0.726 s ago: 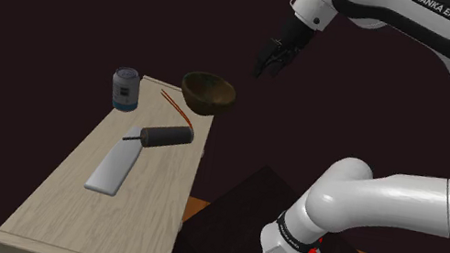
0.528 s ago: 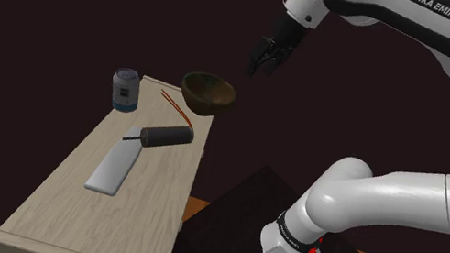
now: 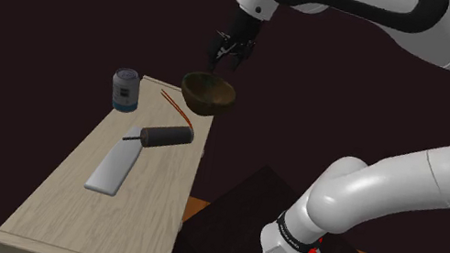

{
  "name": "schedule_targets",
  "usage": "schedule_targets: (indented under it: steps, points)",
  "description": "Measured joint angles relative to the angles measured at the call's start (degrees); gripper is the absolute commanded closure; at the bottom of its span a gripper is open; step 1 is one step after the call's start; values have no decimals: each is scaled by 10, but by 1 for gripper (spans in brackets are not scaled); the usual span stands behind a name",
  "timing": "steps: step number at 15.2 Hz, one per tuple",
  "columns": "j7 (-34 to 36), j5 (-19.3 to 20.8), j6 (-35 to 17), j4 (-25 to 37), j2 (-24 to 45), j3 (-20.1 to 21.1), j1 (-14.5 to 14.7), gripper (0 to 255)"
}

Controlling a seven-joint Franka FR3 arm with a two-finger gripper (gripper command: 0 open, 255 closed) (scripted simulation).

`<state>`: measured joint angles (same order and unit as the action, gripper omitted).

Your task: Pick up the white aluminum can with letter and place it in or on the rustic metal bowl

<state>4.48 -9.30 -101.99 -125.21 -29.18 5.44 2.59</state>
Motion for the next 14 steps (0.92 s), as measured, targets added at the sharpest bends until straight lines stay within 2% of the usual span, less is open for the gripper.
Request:
schedule_targets:
  steps: [7, 14]
  points:
    - [62, 5, -15, 109, 150, 52, 17, 0]
    - [123, 36, -7, 260, 323, 89, 38, 0]
